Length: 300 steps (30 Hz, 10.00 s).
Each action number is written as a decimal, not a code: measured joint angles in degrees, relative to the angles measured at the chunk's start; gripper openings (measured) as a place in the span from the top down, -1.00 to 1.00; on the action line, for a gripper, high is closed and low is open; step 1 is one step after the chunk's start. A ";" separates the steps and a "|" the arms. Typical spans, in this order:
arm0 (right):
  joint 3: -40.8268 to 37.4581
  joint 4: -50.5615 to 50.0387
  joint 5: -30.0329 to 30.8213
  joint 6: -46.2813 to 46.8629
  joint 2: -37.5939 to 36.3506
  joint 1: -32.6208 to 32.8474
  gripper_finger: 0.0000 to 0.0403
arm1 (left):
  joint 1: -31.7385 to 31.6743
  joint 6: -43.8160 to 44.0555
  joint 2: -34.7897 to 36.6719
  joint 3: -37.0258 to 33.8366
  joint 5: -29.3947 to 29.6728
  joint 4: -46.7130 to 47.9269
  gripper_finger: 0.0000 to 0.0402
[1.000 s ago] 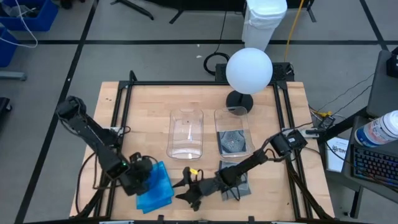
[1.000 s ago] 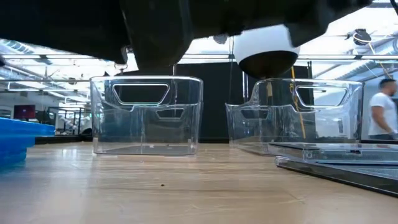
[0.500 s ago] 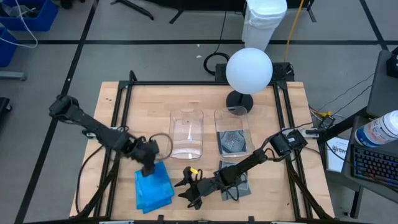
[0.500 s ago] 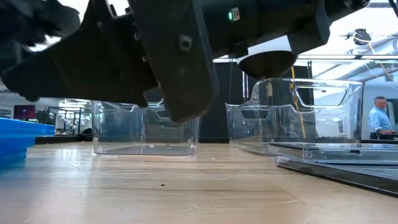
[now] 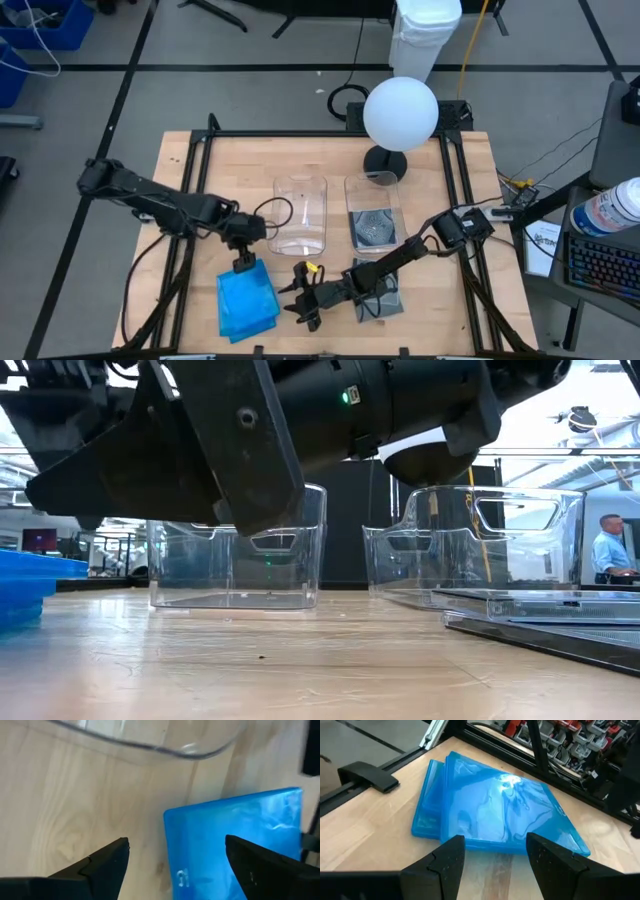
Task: Pick & place jewel cases by type
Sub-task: Put the blue cd case into the left transparent bin
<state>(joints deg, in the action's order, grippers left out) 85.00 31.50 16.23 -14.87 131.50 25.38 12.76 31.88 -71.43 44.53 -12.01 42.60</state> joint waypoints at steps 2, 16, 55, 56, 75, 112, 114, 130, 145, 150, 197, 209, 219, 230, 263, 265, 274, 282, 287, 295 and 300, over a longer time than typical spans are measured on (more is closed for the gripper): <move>-0.01 0.09 0.00 -0.90 0.00 0.01 0.00 | -0.53 -0.43 -0.74 0.00 -0.45 0.57 -0.63; -0.05 -2.20 0.20 -2.45 0.00 -1.39 0.00 | 8.91 11.16 1.60 -0.02 -3.75 13.24 -0.51; -0.14 -2.23 -8.80 -26.65 0.73 -1.67 0.00 | 42.97 51.12 -5.44 0.13 13.75 -5.45 0.94; -0.07 -1.29 -8.66 -26.77 1.06 -1.67 0.00 | 43.59 51.75 -5.88 0.13 13.55 -6.48 0.94; -0.14 1.40 -11.91 -22.80 1.51 -1.65 0.00 | 43.87 53.23 -15.56 0.35 11.51 -9.51 0.96; -0.14 -12.09 -32.98 73.65 -2.97 -11.94 0.00 | 43.97 42.14 -15.18 0.09 19.87 -9.79 0.98; -0.14 -12.08 -32.88 72.79 -2.97 -11.82 0.00 | 43.99 41.90 -15.18 0.09 21.31 -9.80 0.98; 0.04 -1.06 -29.86 73.83 2.10 -8.71 0.00 | 44.01 40.43 -15.36 -0.02 26.71 -12.30 0.96; -0.10 4.22 -27.86 70.73 2.75 -8.80 0.15 | 42.98 37.42 -18.65 0.15 29.04 -17.20 0.90; -0.12 4.07 -28.22 67.33 2.75 -8.81 0.57 | 43.01 37.30 -18.67 0.15 27.76 -17.87 0.89; -0.14 -45.81 -12.06 42.00 -34.31 -26.25 0.84 | 46.21 6.78 -6.98 0.07 60.04 -28.35 0.88; -0.16 -49.42 -19.50 60.57 -26.77 -28.23 0.85 | 48.43 7.04 -7.03 0.07 57.36 -24.26 0.88; -0.14 -49.70 -26.58 71.71 -22.16 -29.33 0.85 | 51.20 7.26 -7.03 0.07 53.99 -23.32 0.88; -0.16 -50.10 -29.57 77.01 -21.64 -29.12 0.87 | 53.04 7.44 -7.03 0.09 54.49 -22.65 0.88; -7.90 -38.31 -30.11 77.13 -21.62 -29.54 0.71 | 54.48 8.77 -7.03 -0.85 53.51 -22.09 0.88; -7.90 -37.90 -31.18 76.81 -21.62 -29.54 0.71 | 54.48 8.79 -7.03 -0.85 53.51 -22.09 0.88; -7.90 -37.30 -31.50 74.11 -21.62 -28.21 0.39 | 54.44 9.12 -7.03 -0.87 53.49 -22.07 0.88; -7.90 -37.65 -31.45 72.59 -22.14 -28.29 0.00 | 54.44 9.10 -7.03 -0.87 53.49 -22.06 0.88; -7.85 -37.96 -27.83 68.56 -23.97 -27.90 -0.11 | 54.44 9.09 -7.03 -0.90 53.49 -22.11 0.88; -7.85 -43.73 -21.33 63.49 -28.51 -27.99 -0.12 | 54.24 8.76 -7.00 -0.92 53.51 -22.12 0.88; -7.85 -45.29 -21.08 63.17 -28.81 -27.78 -0.12 | 53.31 8.21 -7.00 -0.92 53.51 -22.13 0.88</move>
<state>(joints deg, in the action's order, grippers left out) 77.14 -13.79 -4.85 48.30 102.69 -2.40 66.07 40.09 -78.43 43.62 41.50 20.47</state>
